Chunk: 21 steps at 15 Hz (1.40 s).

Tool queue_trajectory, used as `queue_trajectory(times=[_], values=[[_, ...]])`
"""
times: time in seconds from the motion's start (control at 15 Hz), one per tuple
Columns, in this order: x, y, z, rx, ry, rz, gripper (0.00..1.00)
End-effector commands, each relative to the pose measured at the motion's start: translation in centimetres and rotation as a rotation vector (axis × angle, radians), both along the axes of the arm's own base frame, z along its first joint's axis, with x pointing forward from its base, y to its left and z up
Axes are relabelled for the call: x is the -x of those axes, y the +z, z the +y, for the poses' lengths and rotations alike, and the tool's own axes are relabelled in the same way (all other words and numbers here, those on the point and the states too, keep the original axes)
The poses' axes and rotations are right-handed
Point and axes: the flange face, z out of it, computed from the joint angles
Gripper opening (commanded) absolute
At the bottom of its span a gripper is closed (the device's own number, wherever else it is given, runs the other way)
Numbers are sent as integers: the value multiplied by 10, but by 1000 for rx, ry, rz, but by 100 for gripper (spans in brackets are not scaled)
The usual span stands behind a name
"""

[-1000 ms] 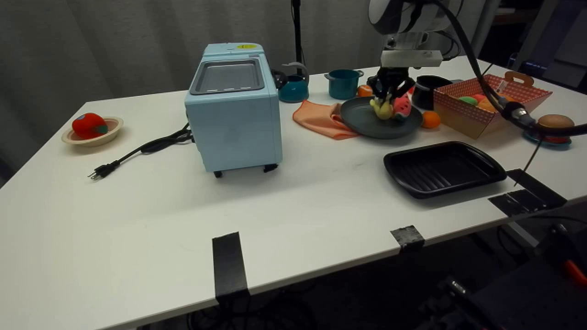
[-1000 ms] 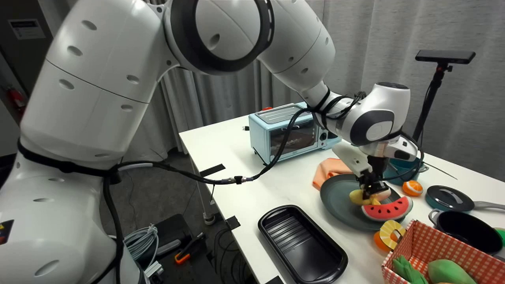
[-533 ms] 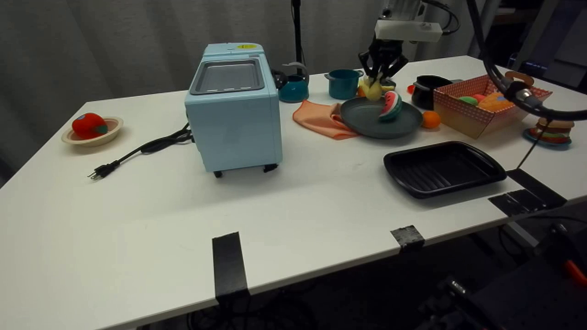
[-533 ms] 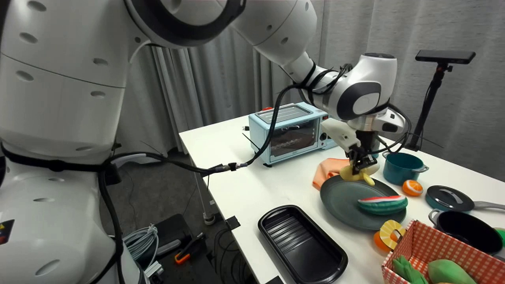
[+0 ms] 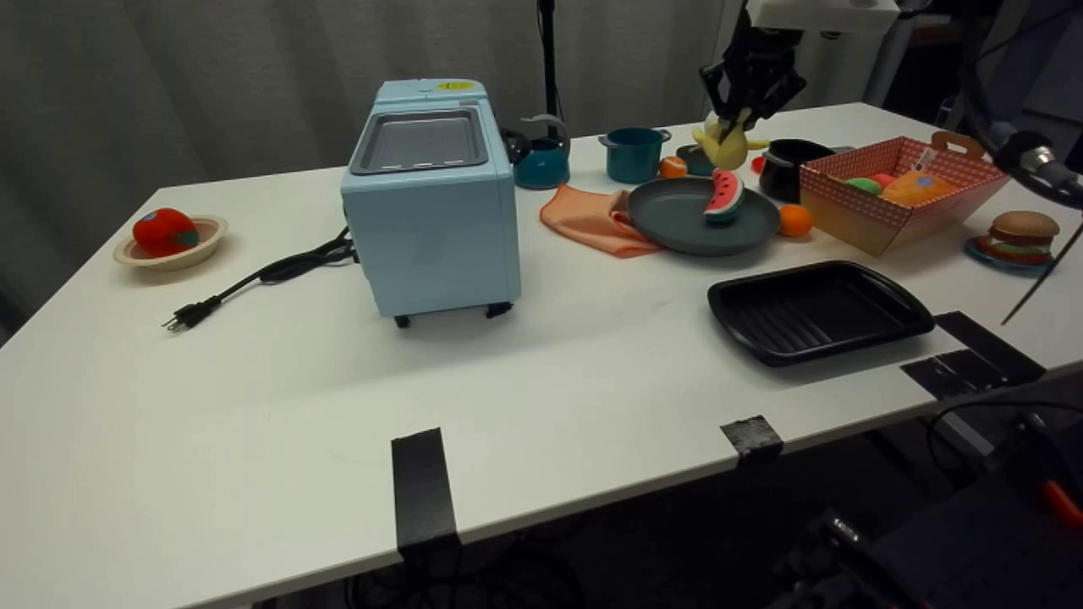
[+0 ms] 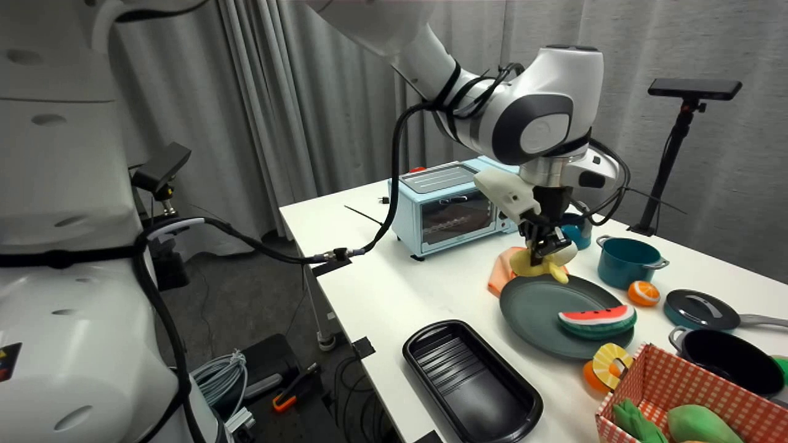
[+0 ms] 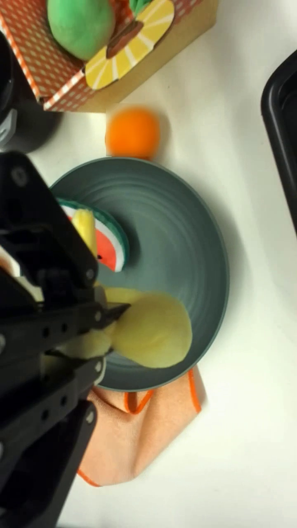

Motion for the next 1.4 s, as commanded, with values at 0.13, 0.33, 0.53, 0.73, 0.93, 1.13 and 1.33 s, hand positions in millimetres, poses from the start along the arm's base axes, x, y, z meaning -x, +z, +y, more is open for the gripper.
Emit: queue_trajectory(times=[0.13,0.33,0.53,0.73,0.93,1.13,1.33], values=[[68,9,-24,11,-15,29,2],[92,-6,-40,9,-49,69,2],[116,-27,-51,16,-65,128,2],[138,-48,-56,26,-59,179,2],[153,-68,-61,26,-59,209,2],[165,-81,-61,31,-56,233,2],[173,-89,-55,29,-51,244,34]])
